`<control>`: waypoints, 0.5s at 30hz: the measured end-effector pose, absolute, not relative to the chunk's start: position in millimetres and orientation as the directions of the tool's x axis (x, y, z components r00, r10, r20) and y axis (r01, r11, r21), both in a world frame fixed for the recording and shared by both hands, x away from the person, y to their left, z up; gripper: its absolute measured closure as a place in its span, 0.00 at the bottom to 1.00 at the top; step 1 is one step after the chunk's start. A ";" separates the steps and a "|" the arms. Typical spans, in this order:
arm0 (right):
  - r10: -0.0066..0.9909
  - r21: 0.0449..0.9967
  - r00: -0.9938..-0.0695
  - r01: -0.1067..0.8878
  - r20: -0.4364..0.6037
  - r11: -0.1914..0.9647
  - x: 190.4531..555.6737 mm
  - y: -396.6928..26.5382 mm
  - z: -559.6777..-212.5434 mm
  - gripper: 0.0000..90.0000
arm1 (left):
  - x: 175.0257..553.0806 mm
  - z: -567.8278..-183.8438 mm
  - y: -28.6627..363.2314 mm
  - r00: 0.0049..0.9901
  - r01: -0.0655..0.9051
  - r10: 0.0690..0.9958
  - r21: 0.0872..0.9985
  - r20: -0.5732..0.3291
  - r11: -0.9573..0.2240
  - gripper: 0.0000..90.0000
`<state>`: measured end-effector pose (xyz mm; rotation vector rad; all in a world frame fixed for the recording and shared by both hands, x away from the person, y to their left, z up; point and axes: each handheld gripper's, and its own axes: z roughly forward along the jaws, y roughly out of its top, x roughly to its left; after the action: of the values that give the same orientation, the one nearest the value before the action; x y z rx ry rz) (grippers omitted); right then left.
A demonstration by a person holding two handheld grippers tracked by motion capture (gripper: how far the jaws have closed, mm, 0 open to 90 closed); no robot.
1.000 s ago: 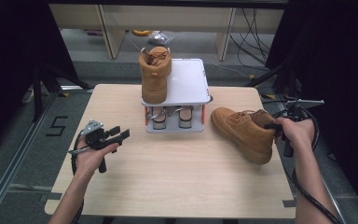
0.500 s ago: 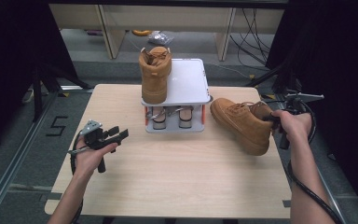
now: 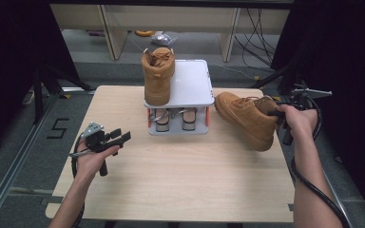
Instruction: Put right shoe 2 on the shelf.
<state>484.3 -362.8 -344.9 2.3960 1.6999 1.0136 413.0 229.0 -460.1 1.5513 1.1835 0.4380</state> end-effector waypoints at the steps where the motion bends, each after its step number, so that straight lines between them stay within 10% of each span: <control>1: 0.848 0.375 0.195 0.832 0.493 -0.410 484.9 -362.8 -343.4 0.90 | 412.9 -460.1 229.2 0.436 0.450 0.849 0.889 -0.299 0.082 0.54; 15: 0.821 0.394 0.227 0.790 0.523 -0.469 490.4 -360.8 -329.0 0.89 | 412.9 -459.8 230.0 0.437 0.448 0.849 0.890 -0.299 0.083 0.54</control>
<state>490.4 -360.8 -329.0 2.4257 1.5942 1.0798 412.9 230.0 -459.8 1.5467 1.1815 0.4389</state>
